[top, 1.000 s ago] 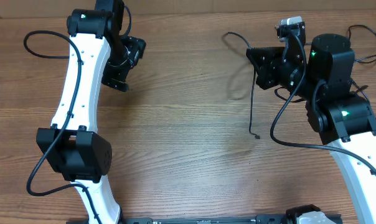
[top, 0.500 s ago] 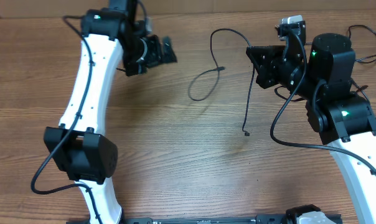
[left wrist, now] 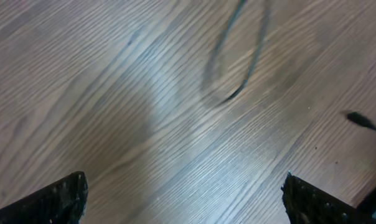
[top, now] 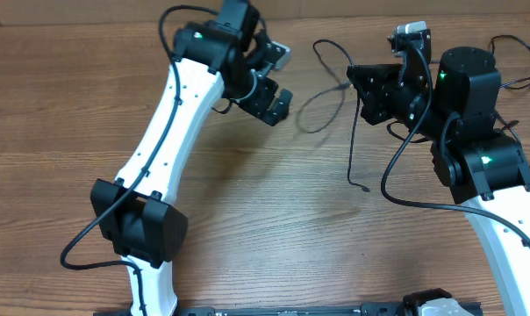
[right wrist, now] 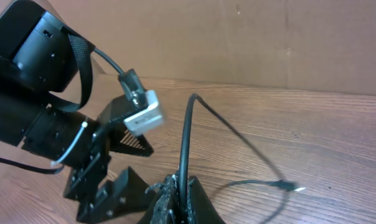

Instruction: Untangle cables

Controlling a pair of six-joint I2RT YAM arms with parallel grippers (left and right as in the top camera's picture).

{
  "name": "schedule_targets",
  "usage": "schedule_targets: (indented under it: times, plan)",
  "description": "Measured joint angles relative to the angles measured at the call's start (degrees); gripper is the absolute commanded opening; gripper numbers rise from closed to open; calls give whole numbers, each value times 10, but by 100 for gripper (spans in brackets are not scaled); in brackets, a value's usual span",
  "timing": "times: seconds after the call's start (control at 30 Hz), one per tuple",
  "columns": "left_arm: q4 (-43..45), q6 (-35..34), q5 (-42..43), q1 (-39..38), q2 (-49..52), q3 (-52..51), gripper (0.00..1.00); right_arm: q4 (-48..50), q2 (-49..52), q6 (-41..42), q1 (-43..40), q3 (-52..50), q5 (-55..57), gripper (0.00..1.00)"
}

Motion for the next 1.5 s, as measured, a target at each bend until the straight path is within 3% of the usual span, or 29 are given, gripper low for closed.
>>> schedule_targets:
  times: [0.23,0.67,1.07,1.33,1.5]
  plan:
    - [53,9,-12,-16,0,-30,100,1,0,0,0,0,-6,4]
    - [167,-49,-63,-16,1,-145,100,16,0,14,0,0,-33,4]
    - [193,-78,-57,-16,1,-146,100,22,0,38,0,0,-67,4]
    - [195,-144,-138,-16,1,-146,100,35,0,87,0,0,-102,4]
    - [195,-163,-134,-16,1,-146,100,35,0,100,0,0,-116,4]
